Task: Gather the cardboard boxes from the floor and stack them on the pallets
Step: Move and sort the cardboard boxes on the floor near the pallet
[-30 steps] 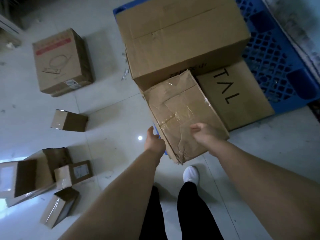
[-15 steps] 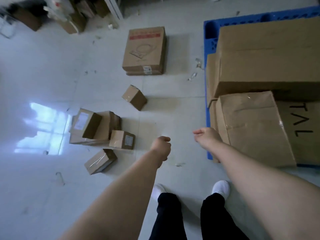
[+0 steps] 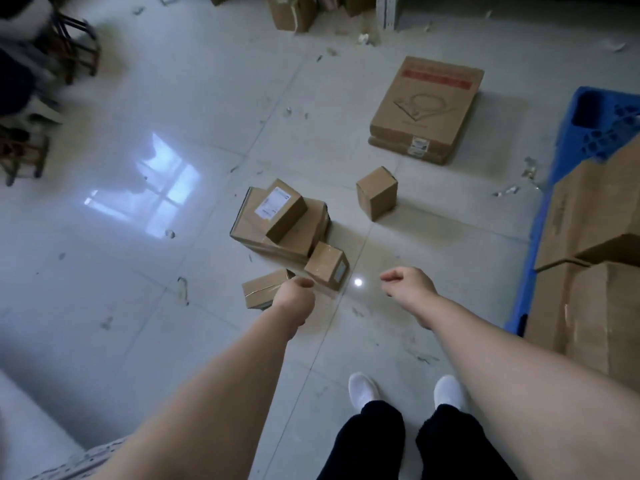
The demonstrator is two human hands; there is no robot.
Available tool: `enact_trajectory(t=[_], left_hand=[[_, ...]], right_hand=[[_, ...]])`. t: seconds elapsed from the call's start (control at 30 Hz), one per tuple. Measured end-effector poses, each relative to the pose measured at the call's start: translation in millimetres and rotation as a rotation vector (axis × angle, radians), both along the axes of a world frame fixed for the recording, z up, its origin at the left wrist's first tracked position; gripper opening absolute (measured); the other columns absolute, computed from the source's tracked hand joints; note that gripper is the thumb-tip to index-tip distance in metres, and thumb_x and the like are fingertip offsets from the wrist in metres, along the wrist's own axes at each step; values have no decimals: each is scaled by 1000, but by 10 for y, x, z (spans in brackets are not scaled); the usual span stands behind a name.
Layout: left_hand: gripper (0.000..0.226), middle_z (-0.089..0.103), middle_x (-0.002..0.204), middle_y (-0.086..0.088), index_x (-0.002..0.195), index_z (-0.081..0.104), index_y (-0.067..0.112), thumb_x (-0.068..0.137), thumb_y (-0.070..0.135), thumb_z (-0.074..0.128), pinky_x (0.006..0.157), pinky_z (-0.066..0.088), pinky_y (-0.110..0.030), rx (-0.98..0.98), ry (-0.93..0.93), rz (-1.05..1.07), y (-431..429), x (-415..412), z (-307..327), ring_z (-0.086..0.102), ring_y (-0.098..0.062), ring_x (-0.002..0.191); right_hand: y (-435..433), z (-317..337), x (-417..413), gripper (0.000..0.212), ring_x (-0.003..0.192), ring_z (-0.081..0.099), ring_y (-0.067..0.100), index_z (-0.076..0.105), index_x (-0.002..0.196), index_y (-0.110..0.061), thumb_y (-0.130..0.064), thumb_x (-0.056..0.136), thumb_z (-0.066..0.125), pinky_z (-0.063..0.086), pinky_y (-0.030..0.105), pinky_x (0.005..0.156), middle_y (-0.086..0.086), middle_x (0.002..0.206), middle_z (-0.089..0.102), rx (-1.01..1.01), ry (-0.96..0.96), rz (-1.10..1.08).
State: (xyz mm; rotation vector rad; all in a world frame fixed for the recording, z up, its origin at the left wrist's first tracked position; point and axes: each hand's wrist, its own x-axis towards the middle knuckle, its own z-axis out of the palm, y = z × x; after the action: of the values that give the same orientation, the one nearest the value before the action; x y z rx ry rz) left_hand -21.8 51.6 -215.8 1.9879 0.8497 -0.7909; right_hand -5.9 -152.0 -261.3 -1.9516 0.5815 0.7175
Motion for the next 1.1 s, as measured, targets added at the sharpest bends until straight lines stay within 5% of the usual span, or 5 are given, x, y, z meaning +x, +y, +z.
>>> enact_trajectory(t=[0.2,0.4,0.6,0.83,1.1], left_hand=[[29,47,89,-1,108,53,28,95,7,39,77,45,-35,-12,27,138,497,196,-109,47,-25,93],[44,49,96,-6,133,50,20,93,5,39,76,49,-33,-17,100,214,875,730,-404,48,-20,83],[46,50,90,-2,134,50,20,91,5,40,80,50,-35,2,202,305,1223,1520,-937,46,-15,73],[41,55,127,-11,134,51,19,94,16,49,102,48,-44,-6,187,355,1547,2312,-1911,52,-28,117],[4,53,88,-5,97,47,16,96,12,48,96,52,-44,-39,315,454,1690,2400,-3554,57,-29,101]], right_hand=[[542,-103,397,19,102,64,24,69,96,-25,-11,89,59,48,26,84,5,109,69,-8,42,106],[962,-363,1103,16,105,63,21,66,92,-27,-13,88,61,48,26,92,1,111,69,-21,78,173],[1281,-806,2055,23,111,61,22,70,106,-23,-13,89,58,48,30,99,1,119,67,-64,167,267],[1766,-1644,3014,22,112,60,23,69,107,-23,-13,91,58,48,33,100,2,120,66,-78,184,294],[2034,-3037,3546,42,124,52,25,52,133,-21,-12,93,57,42,30,97,3,137,54,-221,179,232]])
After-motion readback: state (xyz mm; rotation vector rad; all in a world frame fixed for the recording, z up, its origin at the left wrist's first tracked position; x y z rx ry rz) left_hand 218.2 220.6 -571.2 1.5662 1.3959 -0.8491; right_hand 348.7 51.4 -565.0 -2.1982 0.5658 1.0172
